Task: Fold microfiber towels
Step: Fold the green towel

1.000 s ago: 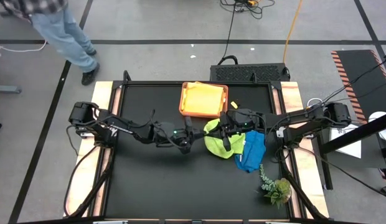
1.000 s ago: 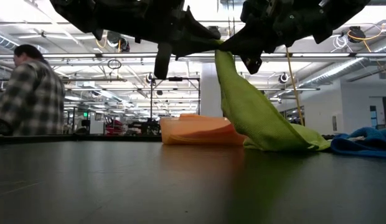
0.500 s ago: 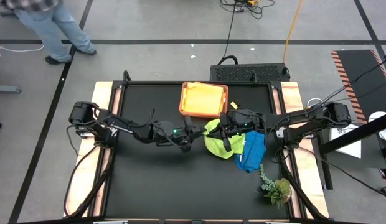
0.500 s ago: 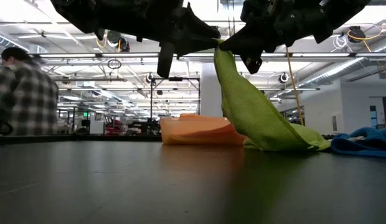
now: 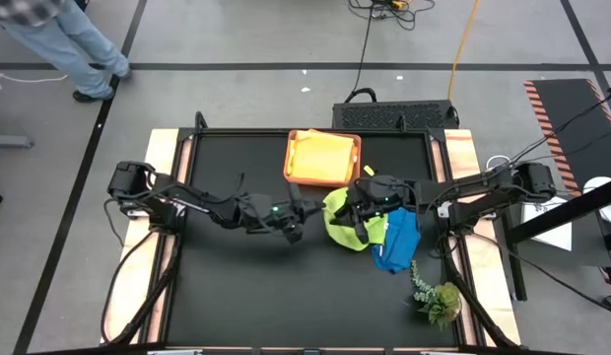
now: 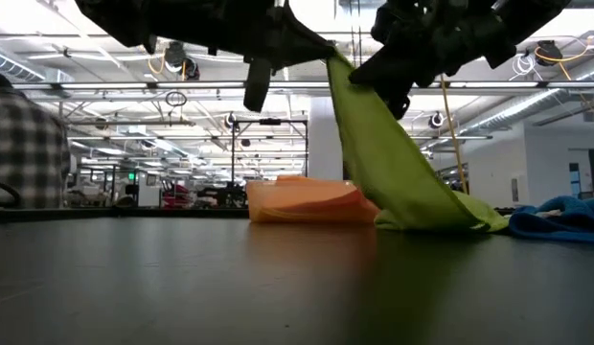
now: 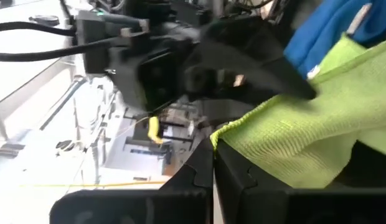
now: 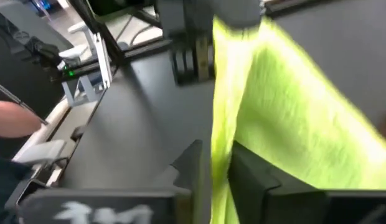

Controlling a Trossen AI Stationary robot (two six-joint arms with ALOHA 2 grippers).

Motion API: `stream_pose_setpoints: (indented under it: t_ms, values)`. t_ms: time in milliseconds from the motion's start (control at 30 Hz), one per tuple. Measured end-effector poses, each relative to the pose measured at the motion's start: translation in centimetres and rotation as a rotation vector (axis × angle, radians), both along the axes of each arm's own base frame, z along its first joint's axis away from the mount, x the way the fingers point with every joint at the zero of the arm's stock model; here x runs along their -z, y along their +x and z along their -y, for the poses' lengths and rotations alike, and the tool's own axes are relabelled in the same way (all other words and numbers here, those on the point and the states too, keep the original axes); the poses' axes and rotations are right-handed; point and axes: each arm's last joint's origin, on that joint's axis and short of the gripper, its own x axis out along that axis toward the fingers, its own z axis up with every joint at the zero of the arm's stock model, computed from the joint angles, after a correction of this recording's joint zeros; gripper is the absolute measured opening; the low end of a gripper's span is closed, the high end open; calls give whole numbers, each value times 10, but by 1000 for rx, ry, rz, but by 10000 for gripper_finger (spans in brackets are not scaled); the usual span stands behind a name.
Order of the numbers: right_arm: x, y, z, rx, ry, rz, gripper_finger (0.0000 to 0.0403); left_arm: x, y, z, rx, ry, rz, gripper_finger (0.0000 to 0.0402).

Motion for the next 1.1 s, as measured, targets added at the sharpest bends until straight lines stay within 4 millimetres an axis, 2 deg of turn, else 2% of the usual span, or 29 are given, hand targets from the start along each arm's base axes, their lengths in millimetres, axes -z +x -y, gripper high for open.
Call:
stream_pose_setpoints:
  t_ms: [167, 267, 500, 733, 967, 1100]
  values:
    - [6, -3, -7, -17, 14, -75, 114, -10, -5, 0, -44, 12, 22, 3]
    - [11, -6, -12, -29, 9, -136, 127, -18, -8, -2, -83, 11, 41, 2]
    - [24, -15, -23, 26, -62, -285, 117, -28, -16, -4, -138, 14, 48, 1]
    - [44, -26, -27, 64, -19, -354, 95, -46, -26, -8, -200, 3, 93, 1]
    - [59, -34, -26, 82, 17, -229, 89, -59, -34, -9, -197, -50, 144, 1]
    - [66, -35, -24, 138, -17, -173, 97, -57, -34, -9, -198, -48, 131, 1]
